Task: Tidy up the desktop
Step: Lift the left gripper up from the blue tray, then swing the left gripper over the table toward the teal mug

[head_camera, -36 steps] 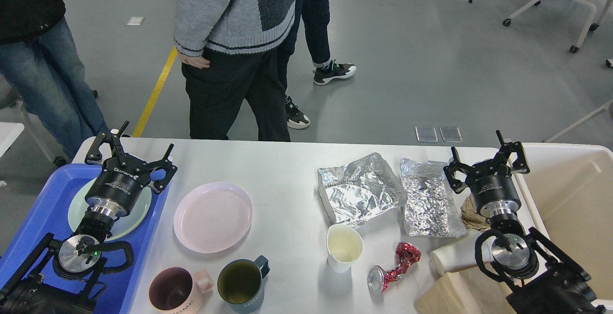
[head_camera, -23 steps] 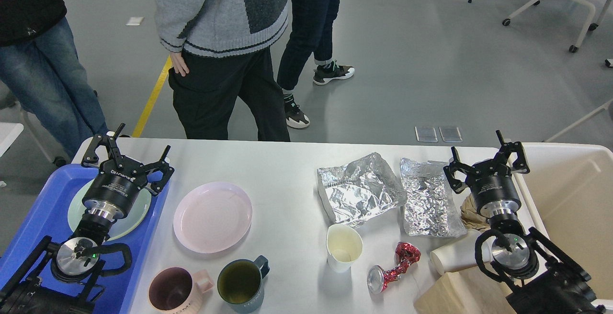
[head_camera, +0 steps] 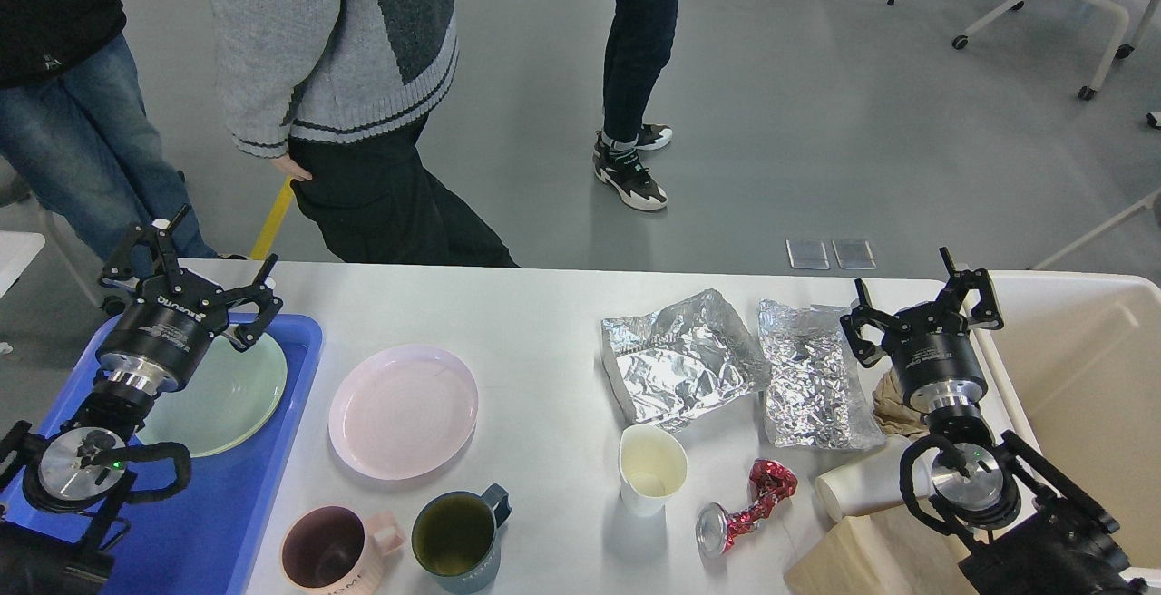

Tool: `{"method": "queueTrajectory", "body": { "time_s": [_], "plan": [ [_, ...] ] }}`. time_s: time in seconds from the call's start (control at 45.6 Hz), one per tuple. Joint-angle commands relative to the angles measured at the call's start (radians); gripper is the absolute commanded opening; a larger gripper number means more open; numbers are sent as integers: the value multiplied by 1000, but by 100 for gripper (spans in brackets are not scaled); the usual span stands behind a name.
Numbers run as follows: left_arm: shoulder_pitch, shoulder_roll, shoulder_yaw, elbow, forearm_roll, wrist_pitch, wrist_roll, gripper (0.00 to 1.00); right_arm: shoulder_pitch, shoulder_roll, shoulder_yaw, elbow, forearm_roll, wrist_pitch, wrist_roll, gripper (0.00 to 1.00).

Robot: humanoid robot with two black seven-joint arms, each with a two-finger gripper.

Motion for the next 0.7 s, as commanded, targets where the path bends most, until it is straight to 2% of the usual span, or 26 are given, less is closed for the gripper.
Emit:
{"method": "queueTrajectory", "body": {
  "time_s": [0.0,0.132,0.307,0.439,0.504,0.68],
  "plan": [
    [-52,148,142,4,1,-2,-8,98,0,0,0,1,0,0,0,100],
    [-182,284,433,16,0,4,-9,98,0,0,0,-1,0,0,0,100],
    [-507,432,887,40,0,1,-8,98,0,0,0,-1,0,0,-1,100],
    [-763,465,1191,53,1,-17,5,98,0,0,0,-1,0,0,0,100],
    [-851,470,1309,63,6,-9,6,98,0,0,0,-1,0,0,0,100],
    [-1075,392,1550,168,6,-17,9,98,0,0,0,-1,0,0,-1,100]
  ]
}}
